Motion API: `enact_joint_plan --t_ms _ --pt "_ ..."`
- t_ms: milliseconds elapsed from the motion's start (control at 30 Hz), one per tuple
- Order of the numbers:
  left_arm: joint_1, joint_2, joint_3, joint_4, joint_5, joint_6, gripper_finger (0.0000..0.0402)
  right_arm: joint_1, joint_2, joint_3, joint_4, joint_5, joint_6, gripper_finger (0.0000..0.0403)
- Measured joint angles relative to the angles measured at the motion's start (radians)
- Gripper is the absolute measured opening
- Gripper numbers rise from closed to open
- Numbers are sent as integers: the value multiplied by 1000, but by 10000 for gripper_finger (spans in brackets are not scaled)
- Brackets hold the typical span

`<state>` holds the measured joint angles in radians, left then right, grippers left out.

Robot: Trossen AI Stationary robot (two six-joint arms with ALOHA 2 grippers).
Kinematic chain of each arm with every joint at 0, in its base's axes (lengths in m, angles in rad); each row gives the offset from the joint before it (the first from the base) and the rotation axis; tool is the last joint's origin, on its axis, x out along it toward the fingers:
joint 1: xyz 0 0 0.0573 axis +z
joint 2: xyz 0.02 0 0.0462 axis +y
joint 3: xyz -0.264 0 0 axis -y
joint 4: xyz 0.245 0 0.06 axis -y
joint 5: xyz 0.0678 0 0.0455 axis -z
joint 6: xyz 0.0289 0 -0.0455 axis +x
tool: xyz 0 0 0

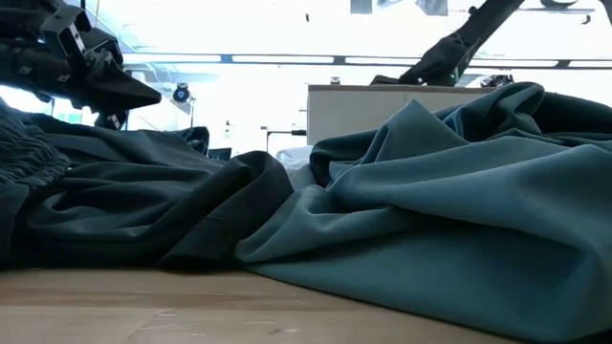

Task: Sort clothes
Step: Put the right blue patterned sleeve into the laundry organizer

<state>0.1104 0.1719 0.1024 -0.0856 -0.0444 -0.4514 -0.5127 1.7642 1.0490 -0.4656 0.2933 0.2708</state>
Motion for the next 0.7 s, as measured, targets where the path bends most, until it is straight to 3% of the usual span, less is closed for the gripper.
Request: enact_joint_plan --t_ms 100,267,400,500,600,700 --pt "0 0 0 0 -2 0 1 6 -15 109 -84 -22 1 168" --pt "0 0 0 0 -1 0 1 46 -19 353 -455 -66 128 169" --pt "0 0 0 0 -1 0 1 100 -21 521 -651 -55 176 169" --pt "0 0 0 -1 -1 0 1 152 -21 577 -635 40 153 169" --pt "0 0 0 -1 -1 6 1 201 -23 560 -508 170 143 169" --pt "0 0 0 -10 -1 27 1 213 -23 472 -336 108 130 169"
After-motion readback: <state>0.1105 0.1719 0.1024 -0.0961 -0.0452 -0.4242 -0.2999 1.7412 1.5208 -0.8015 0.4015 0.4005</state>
